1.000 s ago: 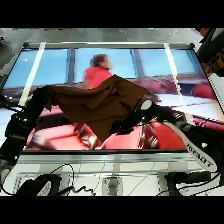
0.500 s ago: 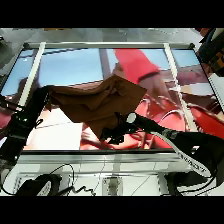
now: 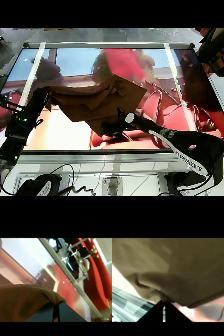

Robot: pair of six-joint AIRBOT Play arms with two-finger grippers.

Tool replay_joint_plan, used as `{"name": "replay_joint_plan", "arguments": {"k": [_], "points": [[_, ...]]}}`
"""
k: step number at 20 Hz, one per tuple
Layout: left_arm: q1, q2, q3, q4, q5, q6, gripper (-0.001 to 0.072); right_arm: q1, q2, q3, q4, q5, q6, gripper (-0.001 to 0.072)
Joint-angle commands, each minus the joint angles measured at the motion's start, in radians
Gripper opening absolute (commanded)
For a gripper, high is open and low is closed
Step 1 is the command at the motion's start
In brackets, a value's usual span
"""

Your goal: Fold the clothes and pants, and hang the long-sleeved shirts on hangers.

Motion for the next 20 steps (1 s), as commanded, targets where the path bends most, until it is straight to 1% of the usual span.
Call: {"name": "replay_joint_plan", "arguments": {"k": [1,5,6,7,8,9,11,14,15,18,20], "points": [[0.001,0.003,0.000,-0.001,0.002,-0.072,0.0021,-0.018,0.011,0.058,-0.024,-0.021,-0.089,0.0007],[0.001,0.010,0.000,-0.001,0.008,-0.072,0.0020,-0.111,0.093,0.127,-0.263,-0.023,-0.089,0.0007],[-0.001,0.013,0.000,-0.025,0.008,-0.072,0.0020,-0.142,0.120,0.135,-0.320,-0.015,-0.089,0.0007],[-0.005,0.016,0.000,-0.099,0.009,-0.072,0.0020,-0.173,0.149,0.136,-0.366,-0.007,-0.089,0.0006],[-0.006,0.021,0.000,-0.209,0.018,-0.072,0.0020,-0.208,0.184,0.136,-0.415,0.006,-0.089,0.0007],[-0.006,0.021,0.000,-0.292,0.058,-0.072,0.0020,-0.242,0.219,0.136,-0.462,0.019,-0.089,0.0007],[-0.006,0.020,0.000,-0.370,0.187,-0.072,0.0020,-0.301,0.296,0.136,-0.542,0.032,-0.089,0.0007],[-0.006,0.020,0.000,-0.483,0.460,-0.072,0.0020,-0.372,0.435,0.136,-0.630,0.024,-0.095,0.0006],[-0.006,0.020,0.000,-0.528,0.538,-0.072,0.0020,-0.389,0.484,0.136,-0.640,0.013,-0.119,0.0006],[-0.006,0.020,0.000,-0.611,0.734,-0.072,0.0020,-0.407,0.642,0.136,-0.653,-0.072,-0.204,0.0006],[-0.006,0.020,0.000,-0.621,0.811,-0.072,0.0020,-0.406,0.744,0.136,-0.653,-0.160,-0.248,0.0006]]}}
